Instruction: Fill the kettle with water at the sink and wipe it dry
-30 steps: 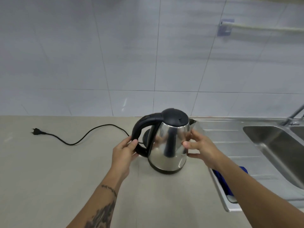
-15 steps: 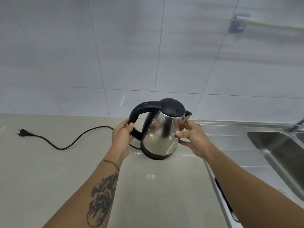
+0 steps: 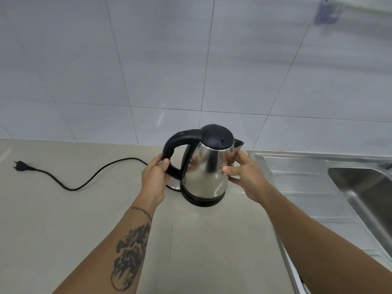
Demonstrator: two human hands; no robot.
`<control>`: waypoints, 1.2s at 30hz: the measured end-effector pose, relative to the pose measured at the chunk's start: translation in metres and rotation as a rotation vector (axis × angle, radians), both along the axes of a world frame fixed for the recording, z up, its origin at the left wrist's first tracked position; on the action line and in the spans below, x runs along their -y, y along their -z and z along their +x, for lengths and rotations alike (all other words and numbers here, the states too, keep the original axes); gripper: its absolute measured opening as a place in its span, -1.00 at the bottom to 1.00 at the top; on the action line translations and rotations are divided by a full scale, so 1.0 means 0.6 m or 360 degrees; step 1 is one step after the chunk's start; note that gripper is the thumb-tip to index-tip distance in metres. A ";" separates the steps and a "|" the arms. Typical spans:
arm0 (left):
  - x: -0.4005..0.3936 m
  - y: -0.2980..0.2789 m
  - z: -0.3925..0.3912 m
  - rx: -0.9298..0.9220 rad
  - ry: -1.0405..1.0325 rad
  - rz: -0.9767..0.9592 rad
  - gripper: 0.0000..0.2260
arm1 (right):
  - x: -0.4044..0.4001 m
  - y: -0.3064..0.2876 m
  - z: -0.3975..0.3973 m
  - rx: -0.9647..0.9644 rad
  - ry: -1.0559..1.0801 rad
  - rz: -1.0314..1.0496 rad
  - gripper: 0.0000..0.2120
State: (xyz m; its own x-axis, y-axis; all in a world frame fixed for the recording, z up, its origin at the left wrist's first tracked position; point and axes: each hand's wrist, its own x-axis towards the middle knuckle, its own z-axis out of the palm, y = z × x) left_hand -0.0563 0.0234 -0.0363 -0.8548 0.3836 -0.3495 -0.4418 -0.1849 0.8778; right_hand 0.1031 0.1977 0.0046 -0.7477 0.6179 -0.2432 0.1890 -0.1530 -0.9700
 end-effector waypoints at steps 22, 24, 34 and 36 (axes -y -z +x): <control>0.057 0.016 0.055 0.0062 0.0056 0.0006 -0.68 | 0.079 0.017 0.067 -0.0094 0.0167 0.0002 -0.52; 0.061 0.020 0.060 0.0060 0.0049 -0.0002 -0.68 | 0.077 0.024 0.069 -0.0109 0.0177 -0.0009 -0.53; 0.076 0.012 0.086 -0.0059 0.0172 -0.0317 -0.64 | 0.066 0.032 0.082 0.0034 0.0036 -0.0064 -0.70; 0.093 0.015 0.096 -0.0160 0.0170 -0.0526 -0.59 | 0.073 0.030 0.095 0.0156 0.0029 0.0029 -0.64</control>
